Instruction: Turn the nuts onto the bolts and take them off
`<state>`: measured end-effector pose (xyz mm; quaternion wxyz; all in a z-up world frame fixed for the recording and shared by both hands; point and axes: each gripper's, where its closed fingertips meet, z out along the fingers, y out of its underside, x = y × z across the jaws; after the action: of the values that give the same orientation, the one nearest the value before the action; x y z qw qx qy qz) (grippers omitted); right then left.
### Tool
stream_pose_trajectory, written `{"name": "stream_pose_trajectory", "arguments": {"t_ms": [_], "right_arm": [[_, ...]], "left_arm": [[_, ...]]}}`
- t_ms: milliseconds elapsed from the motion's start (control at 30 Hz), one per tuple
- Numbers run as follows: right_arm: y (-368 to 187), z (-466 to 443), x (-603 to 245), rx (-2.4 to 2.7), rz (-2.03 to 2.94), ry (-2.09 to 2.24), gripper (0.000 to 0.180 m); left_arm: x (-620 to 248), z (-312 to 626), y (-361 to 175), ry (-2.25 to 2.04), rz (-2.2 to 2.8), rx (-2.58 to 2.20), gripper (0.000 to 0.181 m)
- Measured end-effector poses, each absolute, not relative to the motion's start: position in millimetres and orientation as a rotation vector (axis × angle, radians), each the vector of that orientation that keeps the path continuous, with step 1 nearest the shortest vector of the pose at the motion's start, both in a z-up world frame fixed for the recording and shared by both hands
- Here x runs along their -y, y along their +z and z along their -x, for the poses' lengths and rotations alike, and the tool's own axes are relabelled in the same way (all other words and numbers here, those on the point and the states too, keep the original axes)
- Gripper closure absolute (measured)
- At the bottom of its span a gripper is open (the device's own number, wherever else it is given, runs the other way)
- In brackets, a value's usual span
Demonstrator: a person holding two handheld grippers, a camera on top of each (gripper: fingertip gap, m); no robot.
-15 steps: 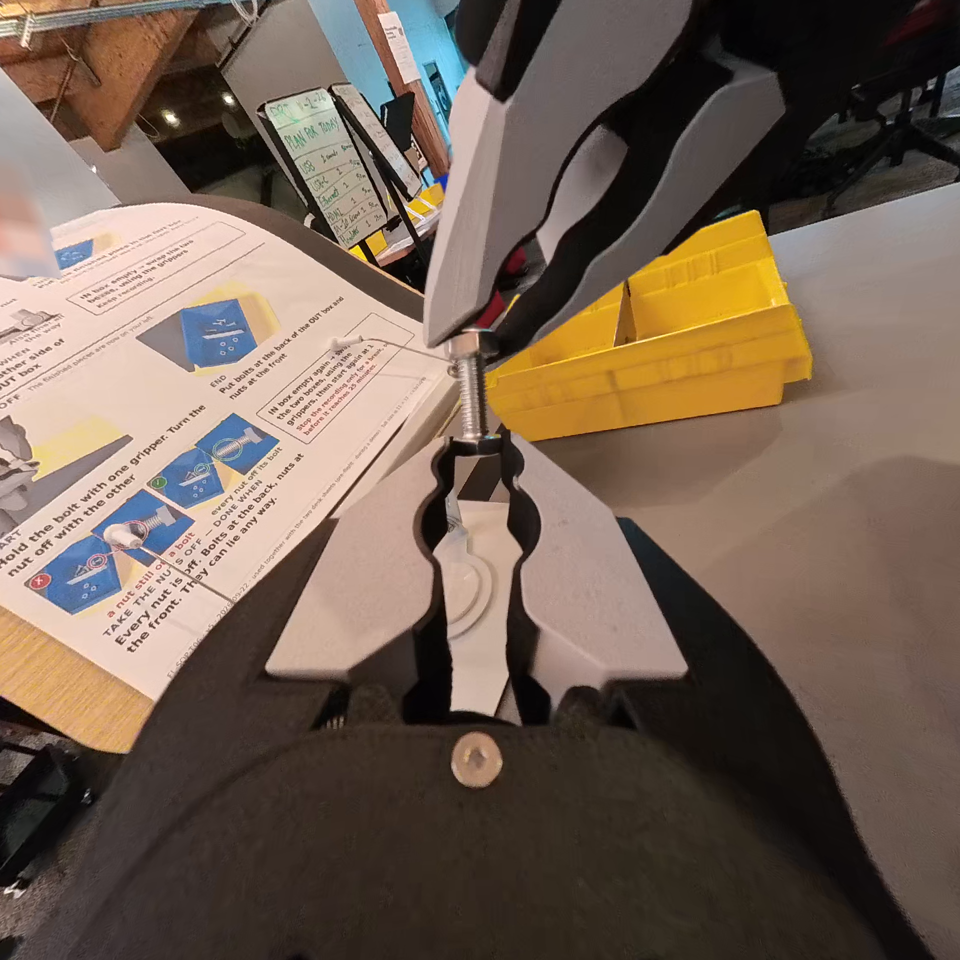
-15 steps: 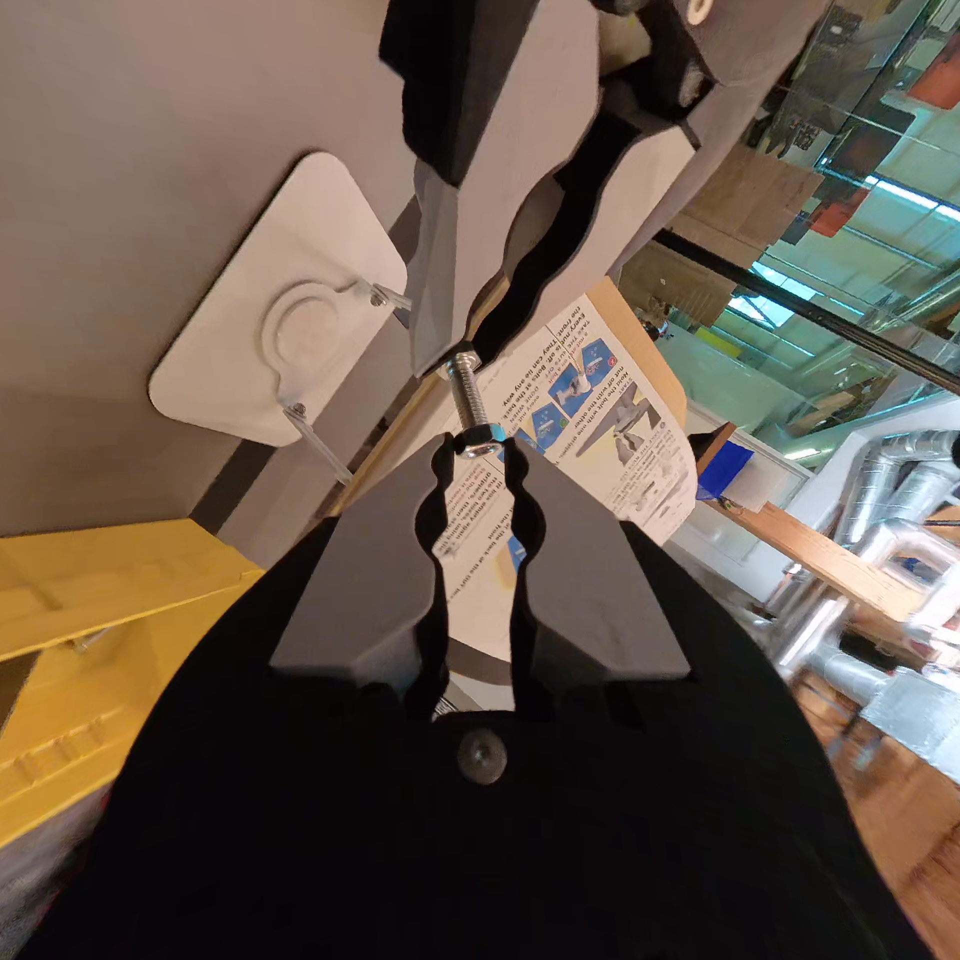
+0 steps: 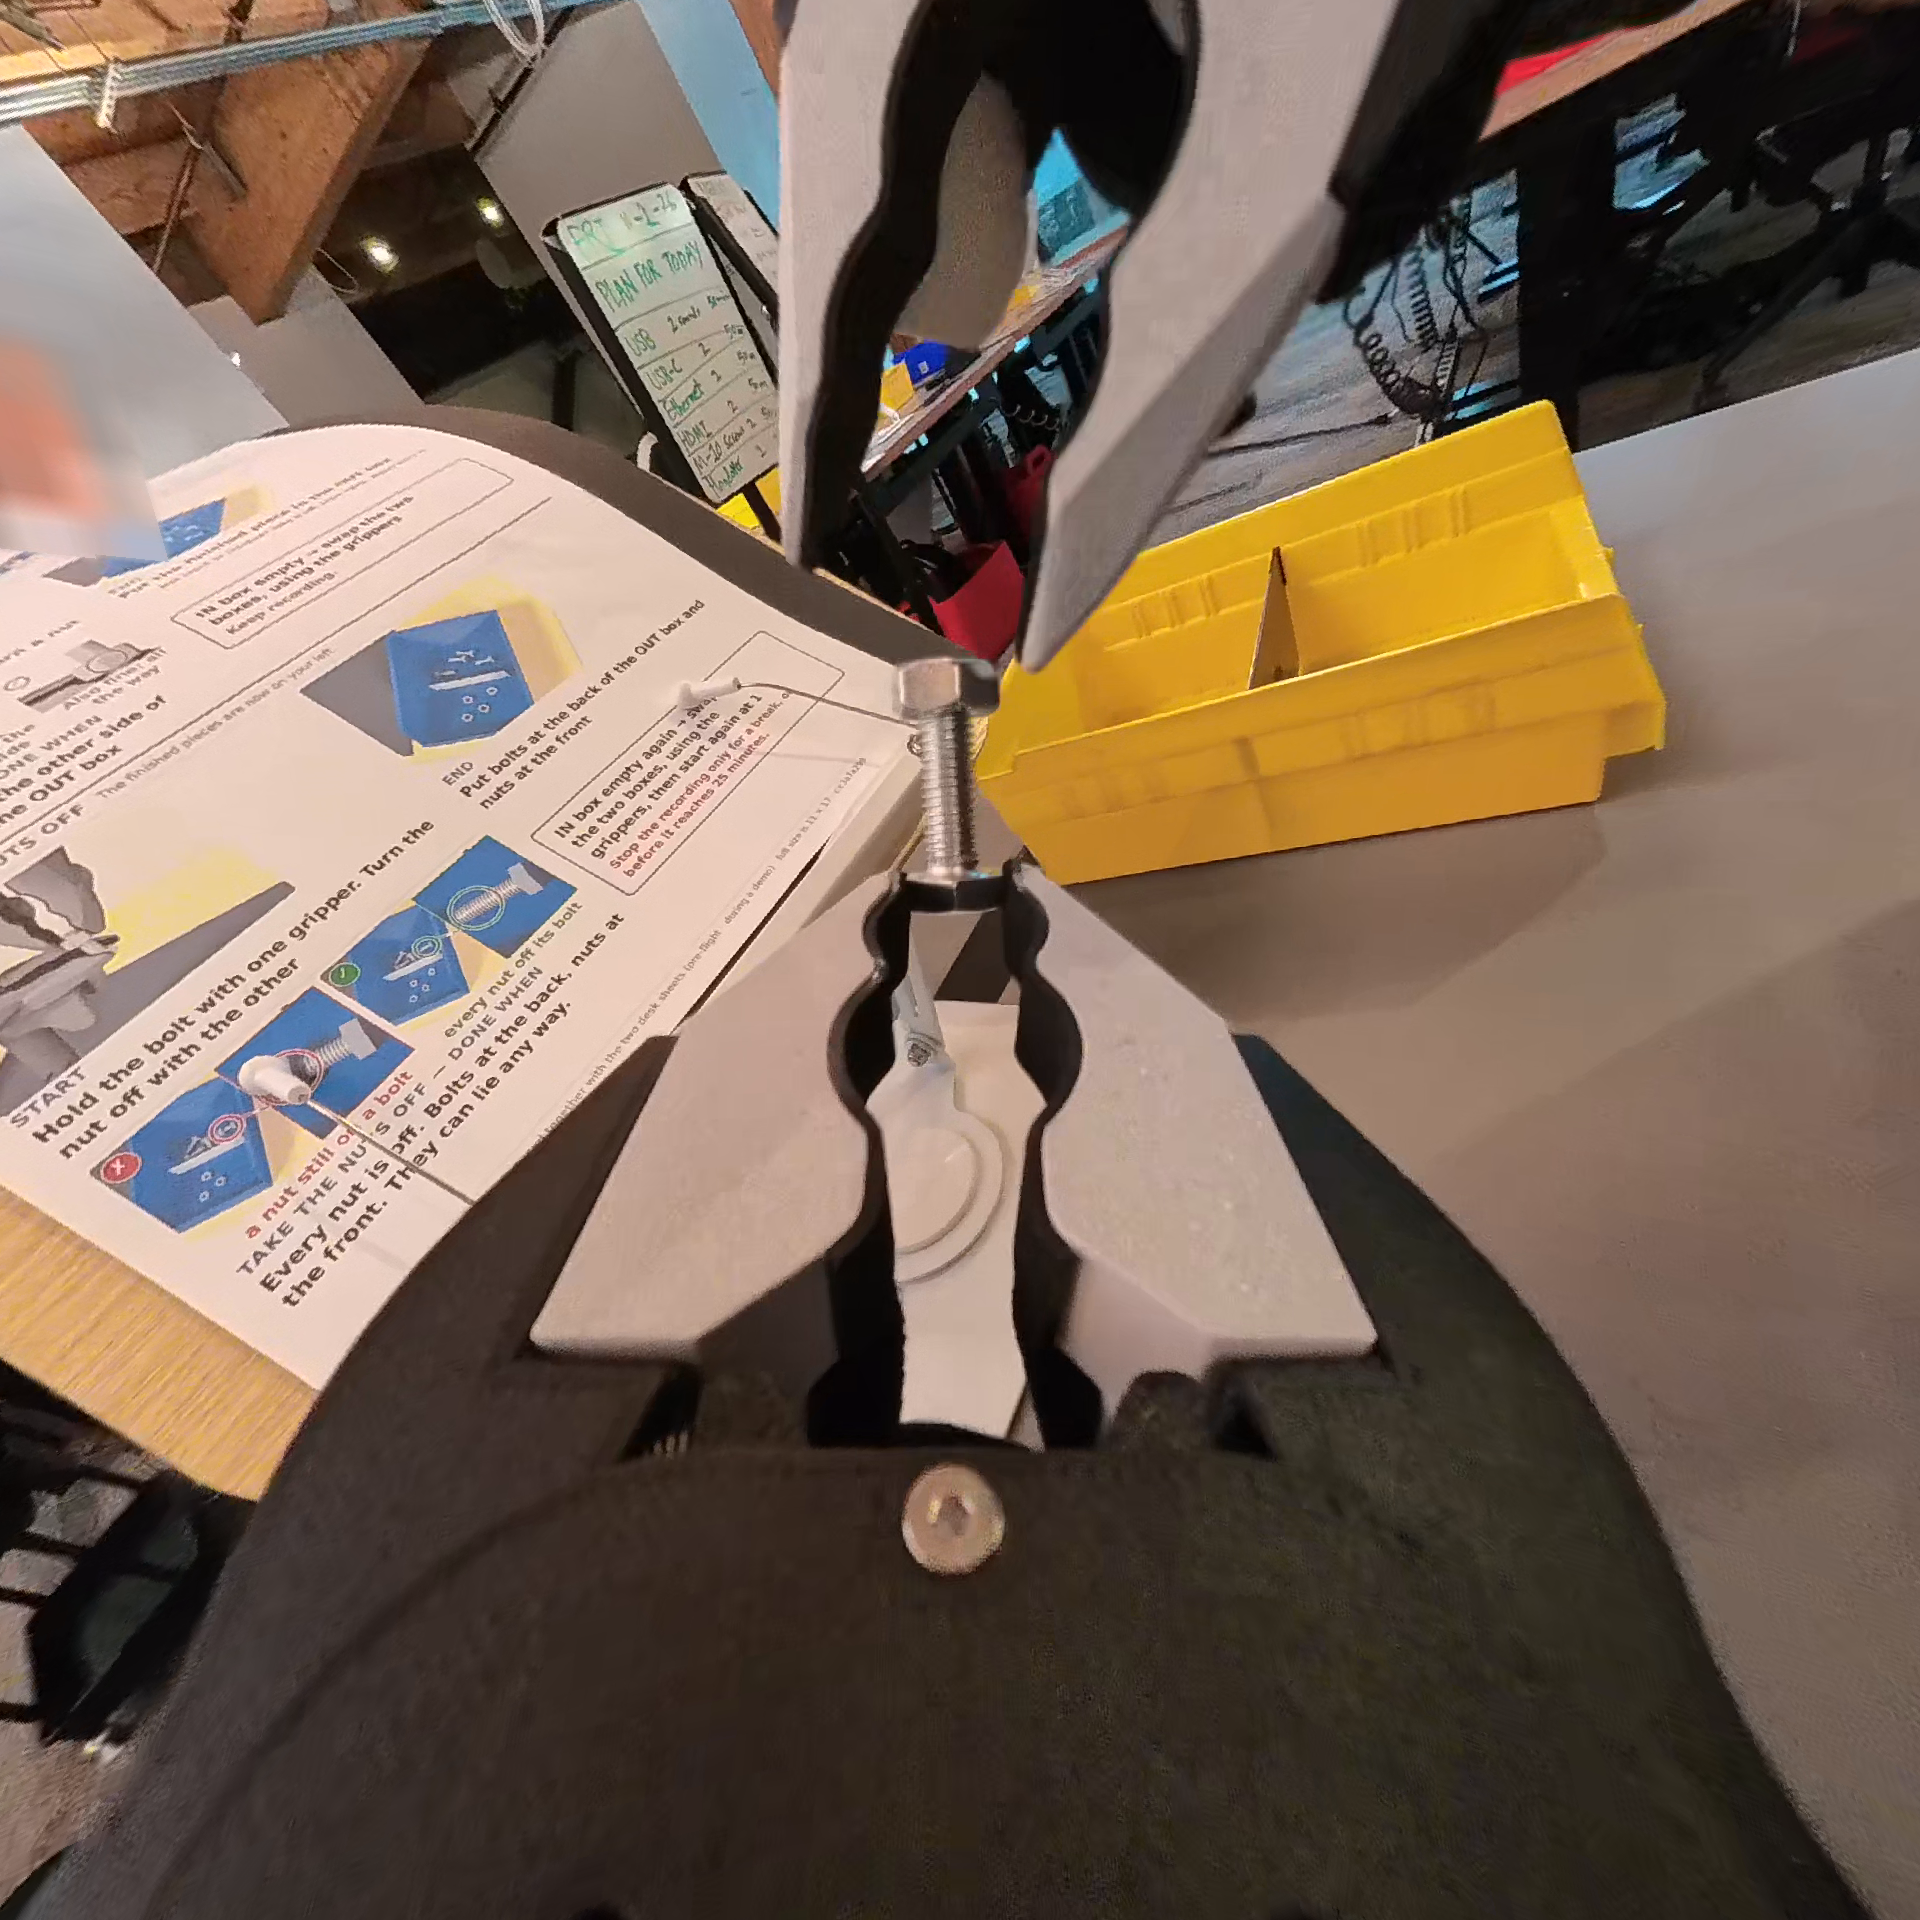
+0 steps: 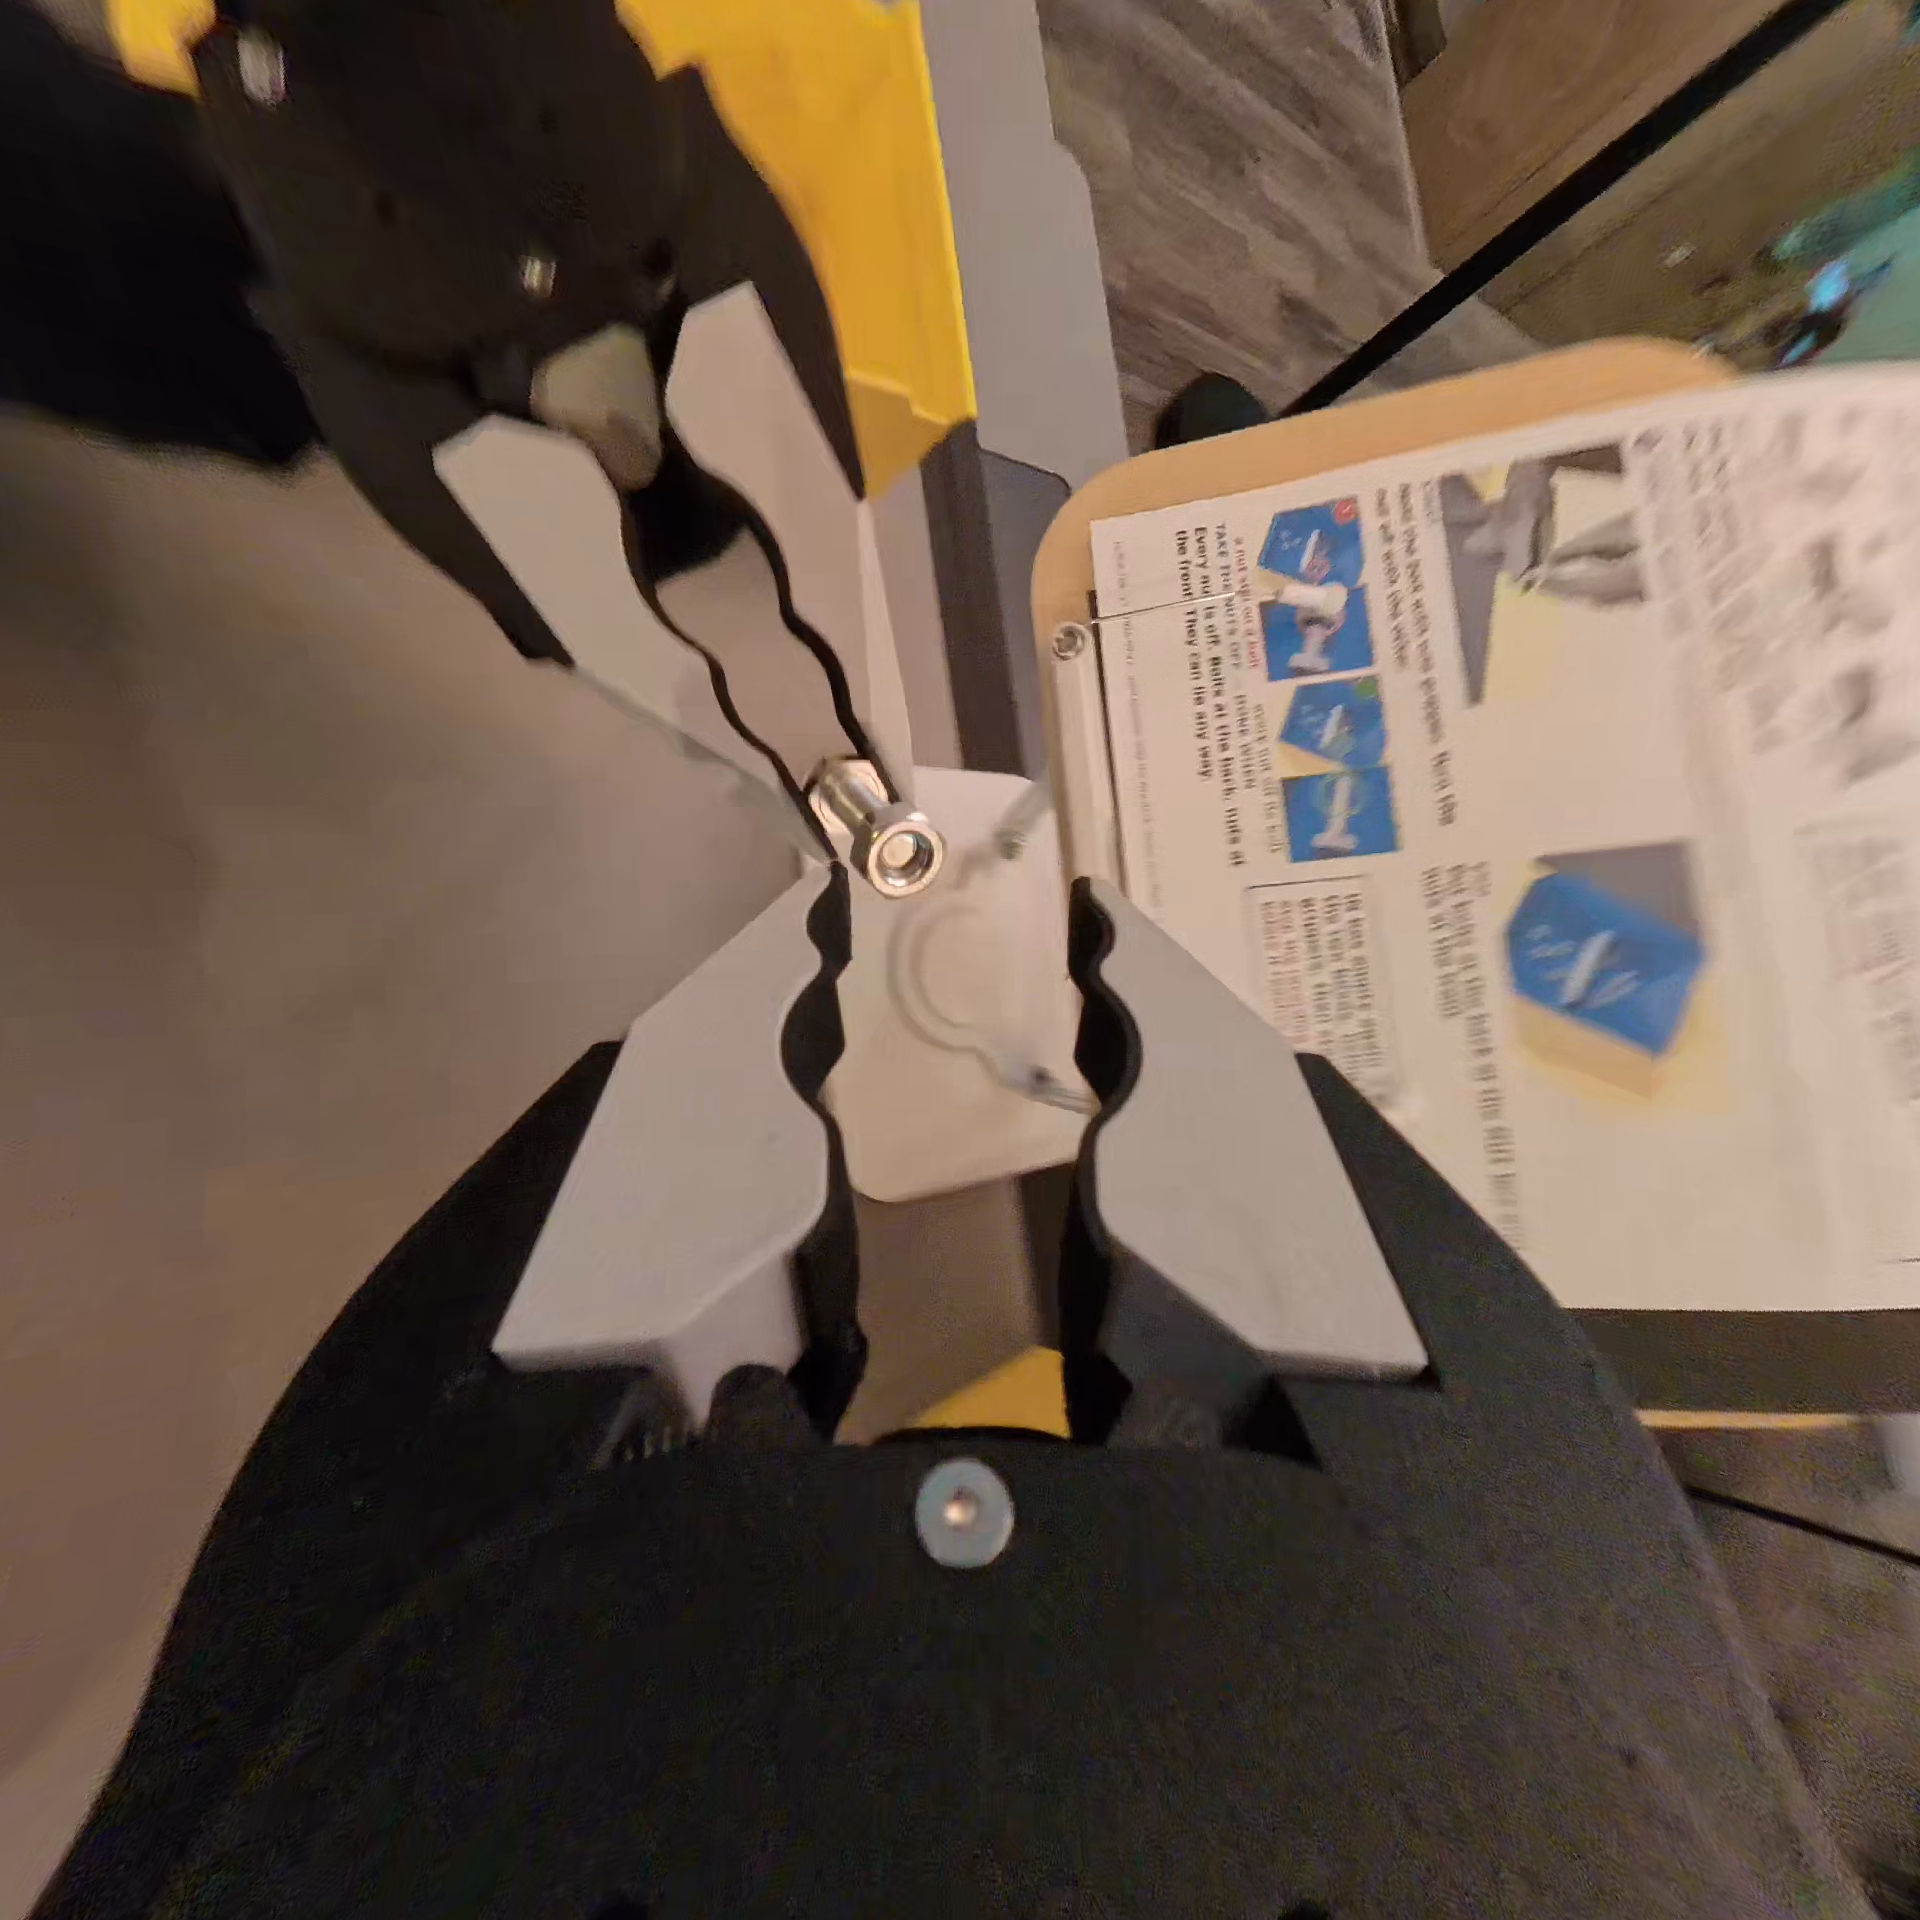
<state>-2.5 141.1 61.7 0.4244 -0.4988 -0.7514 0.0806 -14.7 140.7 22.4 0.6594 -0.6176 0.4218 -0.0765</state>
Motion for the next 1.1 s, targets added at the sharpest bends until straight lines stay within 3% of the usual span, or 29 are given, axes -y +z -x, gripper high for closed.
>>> {"name": "stream_pose_trajectory", "arguments": {"t_ms": [167,533,767,1000,1100], "right_arm": [[53.7,5.6,-131.0,1.764,1.505,0.638,0.139],[46.8,12.5,-128.0,1.777,1.508,0.724,0.164],[45.4,10.0,-125.0,1.959,1.315,0.497,0.164],[39.3,4.3,-130.5,2.183,0.729,-0.236,0.164],[39.1,5.2,-132.5,2.175,0.670,-0.335,0.164]], "left_arm": [[-140.1,12.7,22.4,-0.173,1.394,-0.957,0.165],[-139.0,10.2,21.1,-0.176,1.392,-0.969,0.165],[-137.6,7.5,19.9,-0.199,1.394,-0.978,0.165],[-137.9,5.4,16.0,-0.199,1.403,-0.991,0.165],[-138.5,6.0,15.3,-0.199,1.407,-0.989,0.165]]}}
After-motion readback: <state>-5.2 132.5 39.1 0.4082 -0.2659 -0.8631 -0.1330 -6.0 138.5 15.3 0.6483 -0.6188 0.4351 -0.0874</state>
